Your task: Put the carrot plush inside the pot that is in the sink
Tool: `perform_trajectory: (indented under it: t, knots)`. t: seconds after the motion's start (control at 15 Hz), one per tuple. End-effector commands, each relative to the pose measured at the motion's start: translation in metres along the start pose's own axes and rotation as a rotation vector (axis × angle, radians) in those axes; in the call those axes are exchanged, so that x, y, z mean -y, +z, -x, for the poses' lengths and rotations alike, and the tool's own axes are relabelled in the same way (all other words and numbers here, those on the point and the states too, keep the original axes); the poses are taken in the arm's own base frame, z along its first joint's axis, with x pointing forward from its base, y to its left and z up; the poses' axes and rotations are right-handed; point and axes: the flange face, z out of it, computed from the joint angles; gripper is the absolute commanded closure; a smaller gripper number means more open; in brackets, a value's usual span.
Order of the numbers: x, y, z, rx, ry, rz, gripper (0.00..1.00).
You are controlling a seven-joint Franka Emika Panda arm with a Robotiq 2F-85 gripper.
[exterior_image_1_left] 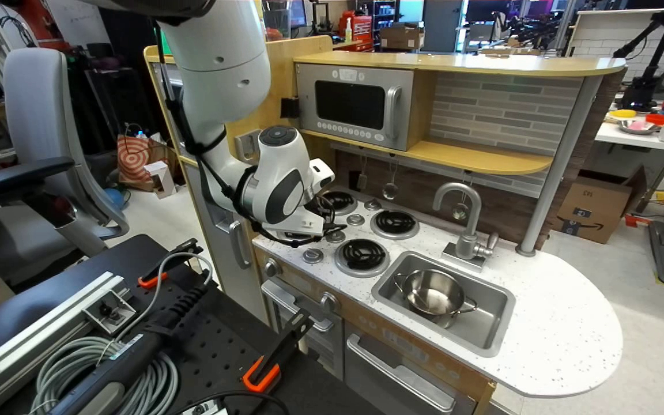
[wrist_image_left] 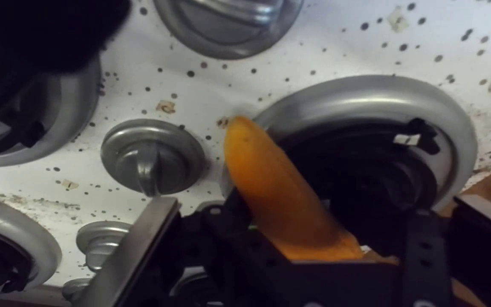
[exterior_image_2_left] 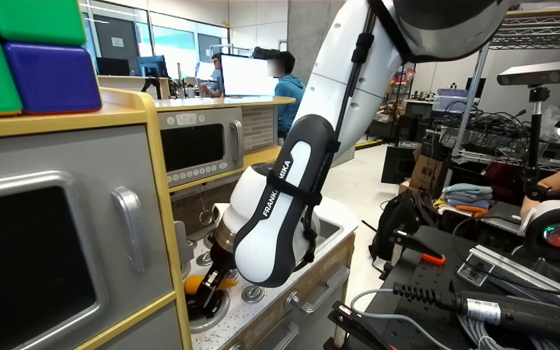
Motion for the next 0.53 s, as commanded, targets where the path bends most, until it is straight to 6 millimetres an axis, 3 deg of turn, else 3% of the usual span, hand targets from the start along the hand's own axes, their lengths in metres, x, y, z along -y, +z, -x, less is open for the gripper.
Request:
perform_trajectory:
  t: [0.0,0.33,0.47]
  knots:
    - [-0.003,0.0,-0.004,-0.08,0.036,0.0,0.8]
    - [-0.018,-0.03,-0.003,-0.131,0.167,0.008,0.87]
    - [-0.043,-0.046,-0.006,-0.182,0.25,0.054,1.0]
